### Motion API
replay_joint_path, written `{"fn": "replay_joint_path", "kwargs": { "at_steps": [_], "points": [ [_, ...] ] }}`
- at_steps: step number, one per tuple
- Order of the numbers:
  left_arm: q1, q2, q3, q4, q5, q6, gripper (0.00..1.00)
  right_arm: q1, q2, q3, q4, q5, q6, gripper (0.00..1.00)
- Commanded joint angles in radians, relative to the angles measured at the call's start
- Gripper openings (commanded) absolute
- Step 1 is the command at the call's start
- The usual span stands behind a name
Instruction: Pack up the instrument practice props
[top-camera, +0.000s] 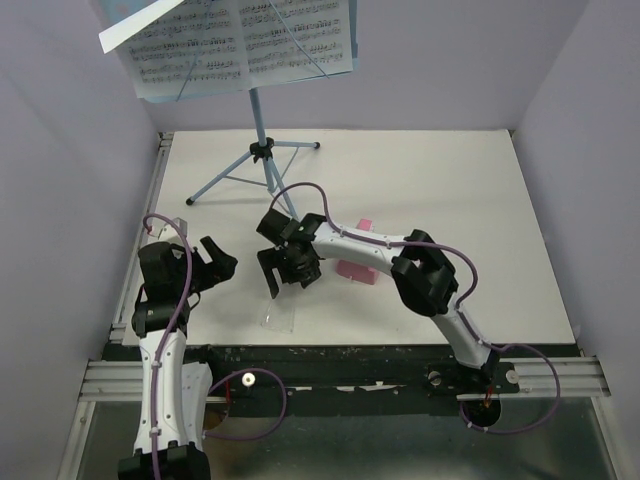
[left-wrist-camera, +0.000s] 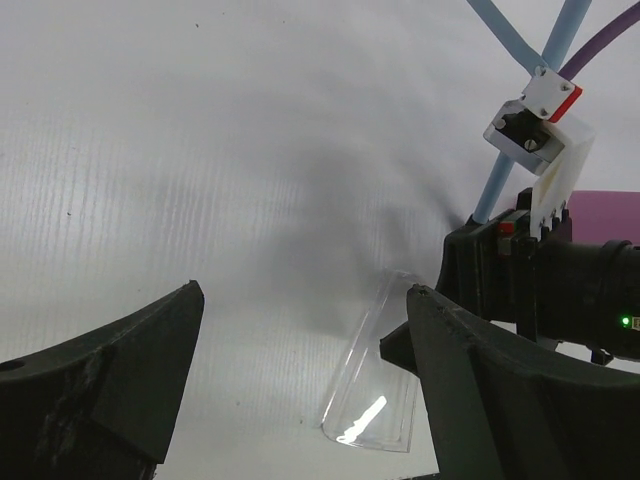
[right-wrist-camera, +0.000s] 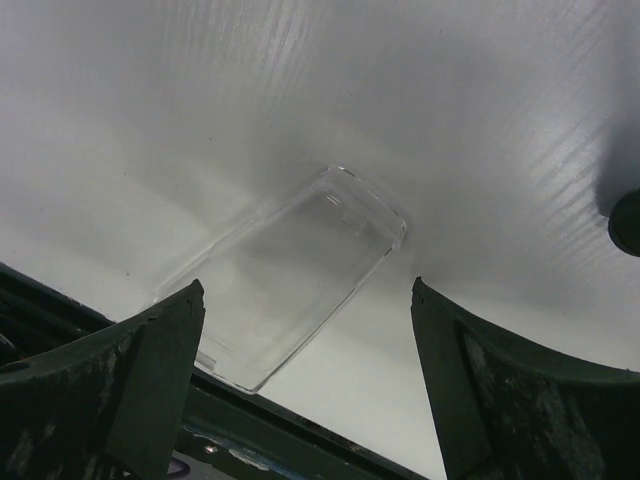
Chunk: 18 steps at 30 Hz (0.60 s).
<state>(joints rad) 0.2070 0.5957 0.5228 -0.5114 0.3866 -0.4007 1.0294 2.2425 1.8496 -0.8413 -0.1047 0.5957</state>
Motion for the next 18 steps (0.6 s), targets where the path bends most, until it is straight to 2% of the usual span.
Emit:
{"fn": "replay_joint_path", "kwargs": {
  "at_steps": [1,5,9,10,15,18],
  "points": [
    [0.012,-0.005,-0.01,0.03,0.006,0.013,0.93,0.017,0.049,0.072,-0.03,0.008,0.061,0.91],
    [0.017,0.004,-0.014,0.03,0.001,0.011,0.93,0.021,0.11,0.16,-0.039,0.008,0.05,0.88],
    [0.022,0.007,-0.024,0.05,0.012,0.003,0.93,0.04,0.161,0.203,-0.061,0.077,0.036,0.76],
    [0.023,0.007,-0.026,0.053,0.012,0.002,0.93,0.043,0.167,0.206,-0.058,0.082,0.03,0.76],
    [0.035,0.009,-0.03,0.054,0.018,-0.003,0.93,0.047,0.198,0.255,0.008,0.042,-0.086,0.69],
    [0.035,0.012,-0.03,0.057,0.024,-0.004,0.93,0.058,0.2,0.249,0.031,0.049,-0.141,0.69]
  ]
}}
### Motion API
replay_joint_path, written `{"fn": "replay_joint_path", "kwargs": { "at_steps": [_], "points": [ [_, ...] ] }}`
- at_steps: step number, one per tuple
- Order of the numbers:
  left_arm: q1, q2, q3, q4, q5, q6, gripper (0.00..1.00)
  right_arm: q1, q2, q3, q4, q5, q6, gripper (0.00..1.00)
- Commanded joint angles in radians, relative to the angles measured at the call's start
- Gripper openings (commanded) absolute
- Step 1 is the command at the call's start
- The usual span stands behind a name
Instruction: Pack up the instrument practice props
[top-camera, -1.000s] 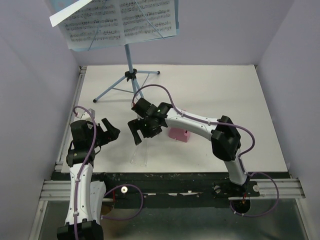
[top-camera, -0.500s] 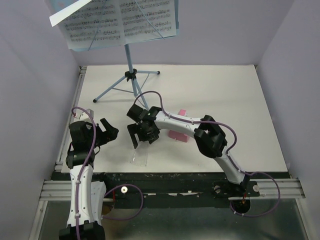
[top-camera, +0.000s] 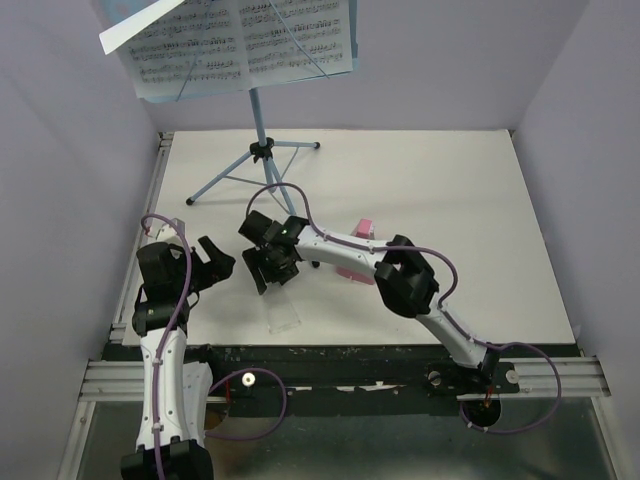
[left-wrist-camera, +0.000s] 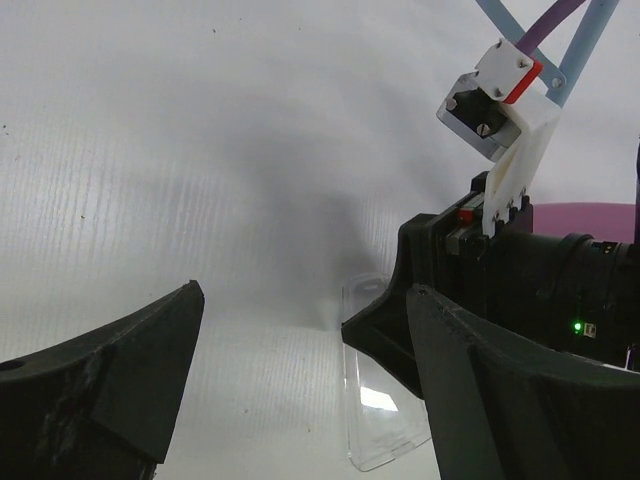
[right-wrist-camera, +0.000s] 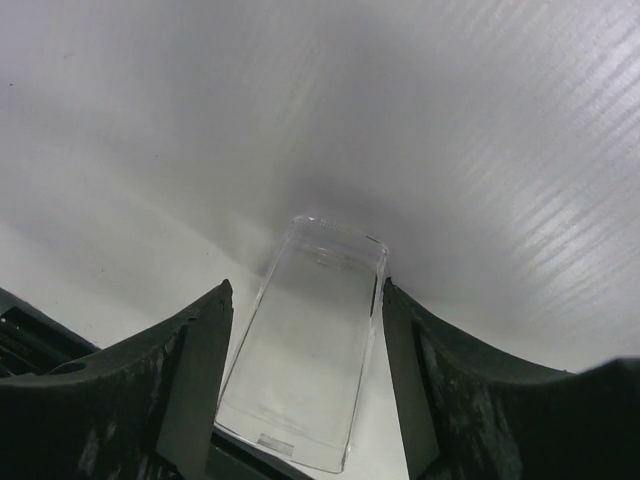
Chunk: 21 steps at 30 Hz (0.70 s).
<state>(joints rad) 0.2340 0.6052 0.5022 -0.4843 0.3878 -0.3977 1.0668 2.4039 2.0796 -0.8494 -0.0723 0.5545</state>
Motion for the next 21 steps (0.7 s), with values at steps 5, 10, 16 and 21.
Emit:
{"fn": "replay_joint_path", "kwargs": {
  "at_steps": [5,10,16,21],
  "points": [
    [0.01,-0.002,-0.014,0.039,0.037,-0.015,0.93,0.061,0.026,0.007,0.072,0.048,-0.215,0.68],
    [0.011,-0.022,-0.021,0.049,0.042,-0.021,0.93,0.104,-0.003,-0.056,0.105,0.111,-0.329,0.69],
    [0.016,-0.054,-0.027,0.056,0.037,-0.026,0.93,0.111,-0.054,-0.173,0.16,0.103,-0.494,0.63],
    [0.022,-0.074,-0.031,0.059,0.037,-0.026,0.93,0.11,-0.124,-0.334,0.219,0.094,-0.77,0.53]
  ]
}}
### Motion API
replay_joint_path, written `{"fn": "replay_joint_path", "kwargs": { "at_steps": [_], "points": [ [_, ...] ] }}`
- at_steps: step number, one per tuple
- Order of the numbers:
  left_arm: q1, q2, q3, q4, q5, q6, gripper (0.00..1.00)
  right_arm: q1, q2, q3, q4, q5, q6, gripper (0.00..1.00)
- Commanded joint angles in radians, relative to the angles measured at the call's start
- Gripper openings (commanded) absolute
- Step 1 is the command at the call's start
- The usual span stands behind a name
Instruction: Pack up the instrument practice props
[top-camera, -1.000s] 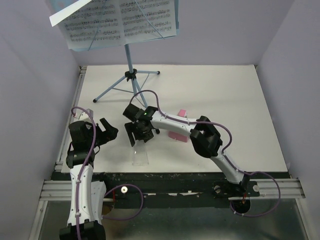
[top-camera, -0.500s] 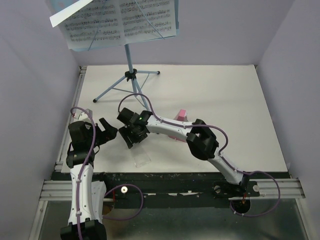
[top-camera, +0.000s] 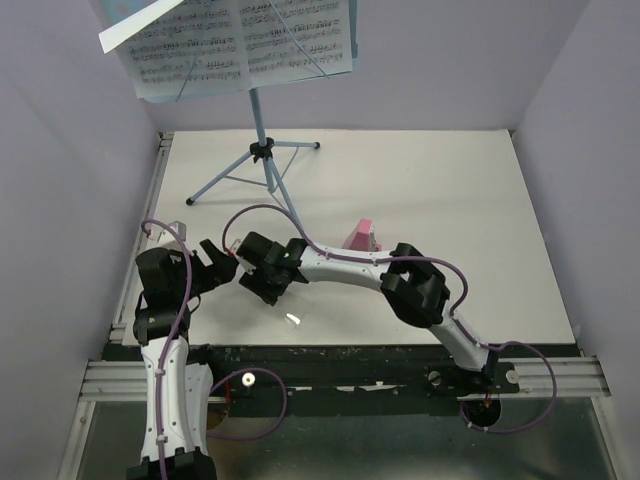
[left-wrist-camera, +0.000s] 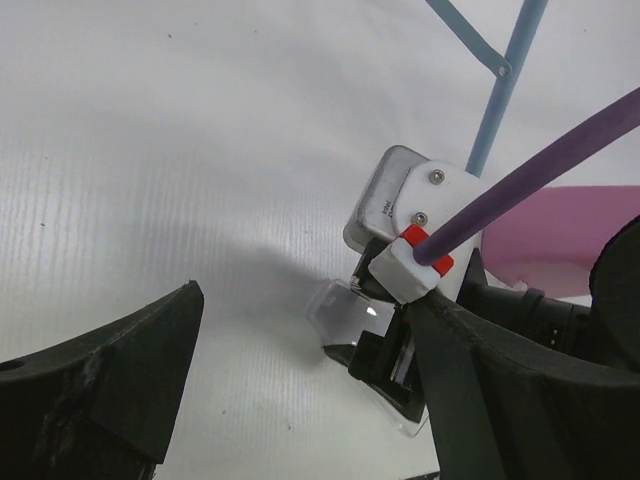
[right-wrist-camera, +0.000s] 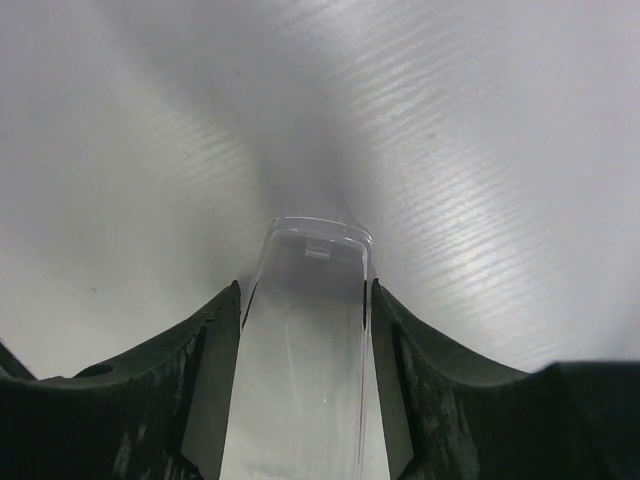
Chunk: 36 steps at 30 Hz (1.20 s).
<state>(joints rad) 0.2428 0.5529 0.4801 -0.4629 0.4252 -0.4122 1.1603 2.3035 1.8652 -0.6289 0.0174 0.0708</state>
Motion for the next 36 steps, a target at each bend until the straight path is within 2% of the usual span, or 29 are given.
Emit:
{"fn": "replay_joint_path", "kwargs": {
  "at_steps": [1,4,6,8,17,25,32,36],
  "points": [
    [0.013,-0.024,-0.009,0.04,0.001,-0.011,0.93,0.016,-0.036,-0.145,0.001,-0.011,-0.349,0.52],
    [0.013,-0.03,-0.012,0.049,0.014,-0.01,0.93,0.015,-0.071,-0.19,-0.023,-0.127,-0.489,0.52],
    [0.013,-0.034,-0.014,0.052,0.017,-0.01,0.93,0.013,-0.093,-0.208,-0.055,-0.196,-0.572,0.58],
    [0.015,-0.041,-0.014,0.055,0.024,-0.008,0.93,0.012,-0.11,-0.222,-0.077,-0.227,-0.597,0.7],
    [0.015,-0.042,-0.015,0.069,0.044,-0.004,0.96,0.009,-0.161,-0.175,-0.127,-0.165,-0.422,1.0],
    [0.016,-0.031,-0.014,0.067,0.064,-0.002,0.96,0.007,-0.154,-0.175,-0.17,-0.201,-0.293,0.96],
    [0.016,-0.034,0.005,0.049,0.046,0.007,0.96,-0.024,-0.13,-0.156,-0.21,-0.205,-0.333,0.9],
    [0.021,-0.041,0.025,0.024,0.017,0.018,0.95,-0.034,-0.109,-0.121,-0.258,-0.201,-0.451,0.85]
  ]
}}
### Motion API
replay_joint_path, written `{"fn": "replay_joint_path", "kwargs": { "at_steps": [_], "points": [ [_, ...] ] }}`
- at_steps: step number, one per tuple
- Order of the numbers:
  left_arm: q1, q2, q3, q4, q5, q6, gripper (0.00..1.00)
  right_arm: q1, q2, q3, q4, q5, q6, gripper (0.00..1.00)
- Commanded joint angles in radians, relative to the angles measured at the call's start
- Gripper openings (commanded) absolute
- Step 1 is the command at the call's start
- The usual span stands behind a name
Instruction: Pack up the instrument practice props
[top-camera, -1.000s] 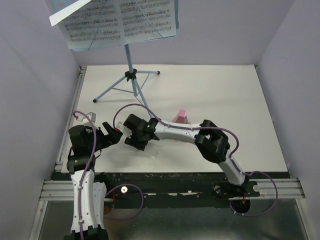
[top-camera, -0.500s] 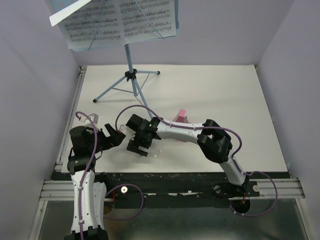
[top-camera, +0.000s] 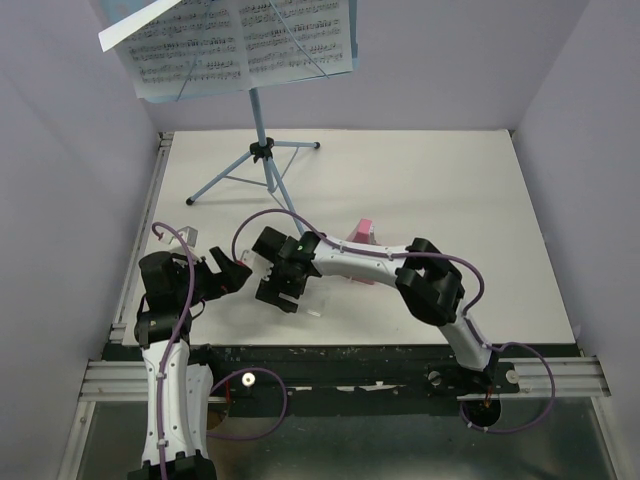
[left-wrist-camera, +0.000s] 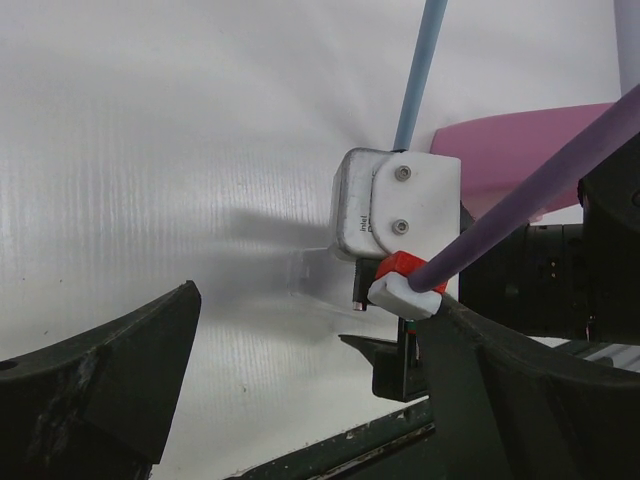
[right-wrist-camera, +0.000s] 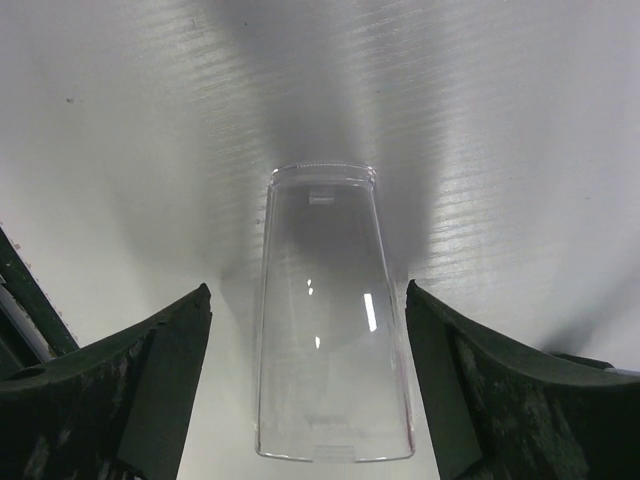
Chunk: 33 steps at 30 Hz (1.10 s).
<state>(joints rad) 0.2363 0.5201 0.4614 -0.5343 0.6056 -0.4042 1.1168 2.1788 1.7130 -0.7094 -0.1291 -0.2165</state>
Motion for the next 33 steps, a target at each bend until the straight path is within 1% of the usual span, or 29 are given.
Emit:
{"fn": "replay_joint_path", "kwargs": {
  "at_steps": [1,3,6,11,14,20,24,30,31,33],
  "points": [
    [0.028,-0.008,0.045,0.091,-0.171,0.011,0.95,0.011,0.028,0.06,-0.205,-0.05,-0.193,0.85],
    [0.028,-0.008,0.045,0.092,-0.181,0.013,0.95,0.011,0.041,0.089,-0.252,-0.056,-0.256,0.85],
    [0.028,-0.003,0.042,0.1,-0.181,0.007,0.95,0.011,0.039,0.097,-0.262,-0.056,-0.282,0.86],
    [0.029,-0.003,0.048,0.093,-0.197,0.007,0.95,0.011,0.064,0.122,-0.309,-0.079,-0.232,0.86],
    [0.029,-0.005,0.052,0.085,-0.201,0.011,0.95,0.011,0.07,0.108,-0.303,-0.09,-0.192,0.86],
    [0.029,-0.008,0.057,0.076,-0.208,0.015,0.95,0.012,0.096,0.086,-0.28,-0.032,-0.156,0.85],
    [0.028,-0.008,0.056,0.074,-0.21,0.018,0.95,0.011,0.113,0.08,-0.272,0.008,-0.164,0.83],
    [0.028,-0.009,0.056,0.074,-0.21,0.021,0.95,0.012,0.127,0.056,-0.279,0.008,-0.175,0.78],
    [0.029,-0.012,0.056,0.074,-0.21,0.022,0.95,0.012,0.13,0.05,-0.277,0.009,-0.181,0.76],
    [0.028,-0.014,0.057,0.071,-0.213,0.024,0.95,0.014,0.13,0.04,-0.274,0.008,-0.188,0.7]
  ]
}}
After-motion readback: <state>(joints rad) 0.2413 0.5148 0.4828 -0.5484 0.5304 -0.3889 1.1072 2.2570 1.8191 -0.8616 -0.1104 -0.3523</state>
